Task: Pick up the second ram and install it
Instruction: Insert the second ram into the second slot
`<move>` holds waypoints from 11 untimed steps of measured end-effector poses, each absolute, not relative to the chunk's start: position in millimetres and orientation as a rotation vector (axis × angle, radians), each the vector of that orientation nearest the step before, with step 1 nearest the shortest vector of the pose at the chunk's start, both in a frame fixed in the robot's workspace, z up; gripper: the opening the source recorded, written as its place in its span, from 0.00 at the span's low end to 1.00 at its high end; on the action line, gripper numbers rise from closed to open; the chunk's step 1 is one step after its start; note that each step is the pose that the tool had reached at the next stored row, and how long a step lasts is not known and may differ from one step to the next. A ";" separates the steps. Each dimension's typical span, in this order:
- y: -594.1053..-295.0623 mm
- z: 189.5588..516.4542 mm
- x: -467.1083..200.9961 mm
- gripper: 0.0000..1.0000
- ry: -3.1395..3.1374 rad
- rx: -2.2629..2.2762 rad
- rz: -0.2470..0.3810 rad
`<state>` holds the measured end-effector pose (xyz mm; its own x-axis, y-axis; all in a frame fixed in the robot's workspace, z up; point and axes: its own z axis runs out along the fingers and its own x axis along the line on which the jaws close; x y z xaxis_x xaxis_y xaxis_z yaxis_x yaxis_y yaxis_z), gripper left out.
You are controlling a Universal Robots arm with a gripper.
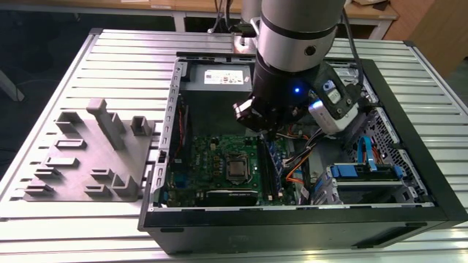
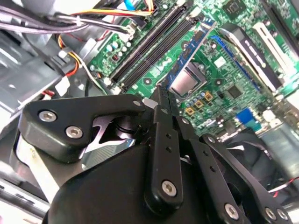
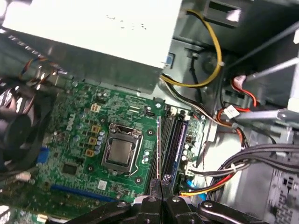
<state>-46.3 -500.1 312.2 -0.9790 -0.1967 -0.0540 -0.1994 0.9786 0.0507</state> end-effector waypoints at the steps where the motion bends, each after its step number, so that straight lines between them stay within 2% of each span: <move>1: -500.1 312.1 -46.3 0.08 3.078 -0.280 0.086; 11: -500.1 310.6 -46.3 0.08 3.087 -0.031 0.079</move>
